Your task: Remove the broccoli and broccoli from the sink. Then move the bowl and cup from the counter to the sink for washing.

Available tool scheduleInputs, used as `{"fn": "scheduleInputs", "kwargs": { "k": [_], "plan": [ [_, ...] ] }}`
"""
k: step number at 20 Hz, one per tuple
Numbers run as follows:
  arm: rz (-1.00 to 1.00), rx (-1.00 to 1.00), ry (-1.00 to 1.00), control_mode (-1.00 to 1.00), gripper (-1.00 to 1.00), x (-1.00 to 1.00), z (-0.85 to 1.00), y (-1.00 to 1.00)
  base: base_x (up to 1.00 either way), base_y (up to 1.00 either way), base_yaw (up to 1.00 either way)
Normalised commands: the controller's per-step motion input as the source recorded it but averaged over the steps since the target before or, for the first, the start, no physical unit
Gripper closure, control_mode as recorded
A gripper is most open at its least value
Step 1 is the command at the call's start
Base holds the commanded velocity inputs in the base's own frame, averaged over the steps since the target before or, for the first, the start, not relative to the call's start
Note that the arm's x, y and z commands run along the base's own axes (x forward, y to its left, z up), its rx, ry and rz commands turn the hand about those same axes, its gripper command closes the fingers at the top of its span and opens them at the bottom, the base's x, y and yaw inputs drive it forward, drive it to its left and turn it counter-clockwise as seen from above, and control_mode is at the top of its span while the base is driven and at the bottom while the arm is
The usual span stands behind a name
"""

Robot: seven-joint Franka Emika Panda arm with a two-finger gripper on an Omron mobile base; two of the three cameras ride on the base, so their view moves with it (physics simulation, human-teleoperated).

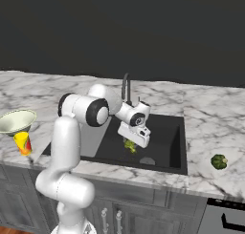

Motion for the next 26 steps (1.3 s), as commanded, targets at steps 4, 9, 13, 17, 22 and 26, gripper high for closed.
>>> {"fn": "scheduleInputs", "kwargs": {
  "k": [4,9,13,17,22,26],
  "plan": [
    [0.07,0.00,-0.14,-1.00,1.00,0.00,0.43,-0.14,0.00,0.00,0.00],
    [0.10,0.00,-0.17,-1.00,1.00,0.00,0.41,-0.17,0.00,0.00,0.00],
    [0.14,-0.01,-0.18,-1.00,1.00,0.00,0.39,-0.20,0.00,0.00,0.00],
    [0.19,-0.03,-0.18,-1.00,1.00,-0.03,0.38,-0.26,0.00,0.00,0.00],
    [0.23,-0.05,-0.20,-1.00,1.00,0.00,0.38,-0.25,0.00,0.00,0.00],
    [0.23,-0.06,-0.18,-1.00,1.00,0.00,0.39,-0.23,0.00,0.00,0.00]
  ]
}}
